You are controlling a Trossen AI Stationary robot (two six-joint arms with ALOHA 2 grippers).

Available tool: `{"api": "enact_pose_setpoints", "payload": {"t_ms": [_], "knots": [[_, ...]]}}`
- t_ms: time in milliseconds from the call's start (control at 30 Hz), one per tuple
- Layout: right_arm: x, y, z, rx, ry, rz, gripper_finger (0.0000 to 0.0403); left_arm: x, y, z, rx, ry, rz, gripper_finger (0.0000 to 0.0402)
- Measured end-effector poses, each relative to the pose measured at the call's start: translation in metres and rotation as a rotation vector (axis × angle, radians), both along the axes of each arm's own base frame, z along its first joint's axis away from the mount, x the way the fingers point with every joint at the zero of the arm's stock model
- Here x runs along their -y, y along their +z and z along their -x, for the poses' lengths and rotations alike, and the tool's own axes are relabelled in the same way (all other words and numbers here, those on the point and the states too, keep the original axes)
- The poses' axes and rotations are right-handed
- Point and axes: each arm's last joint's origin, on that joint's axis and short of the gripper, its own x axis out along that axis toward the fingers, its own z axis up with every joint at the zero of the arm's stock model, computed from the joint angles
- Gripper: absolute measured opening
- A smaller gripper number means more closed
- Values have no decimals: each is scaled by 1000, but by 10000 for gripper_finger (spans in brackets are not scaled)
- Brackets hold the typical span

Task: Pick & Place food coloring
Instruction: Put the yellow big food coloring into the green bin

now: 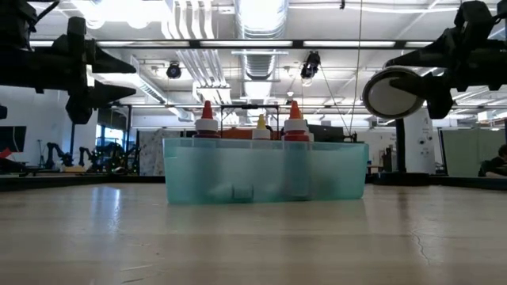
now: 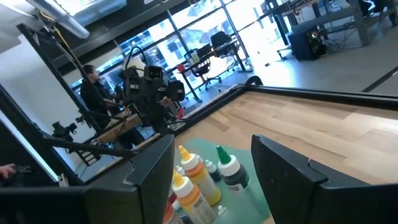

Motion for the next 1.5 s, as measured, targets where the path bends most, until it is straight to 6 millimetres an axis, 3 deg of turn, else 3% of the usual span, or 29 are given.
{"api": "enact_pose_setpoints", "payload": {"t_ms": [900, 1100, 1167, 1333, 1500], "knots": [[0, 0, 0, 0, -2, 0, 206, 0, -2, -1, -27, -1, 2, 213], [0, 1, 0, -30, -7, 152, 206, 0, -2, -1, -28, -1, 2, 213], [-2, 3, 0, -30, 52, 258, 206, 0, -2, -1, -28, -1, 2, 213], [-16, 4, 0, 34, 499, 569, 206, 0, -3, -1, -29, -1, 2, 213], [-19, 1, 1, 31, 617, 520, 206, 0, -3, -1, -29, -1, 2, 213]]}}
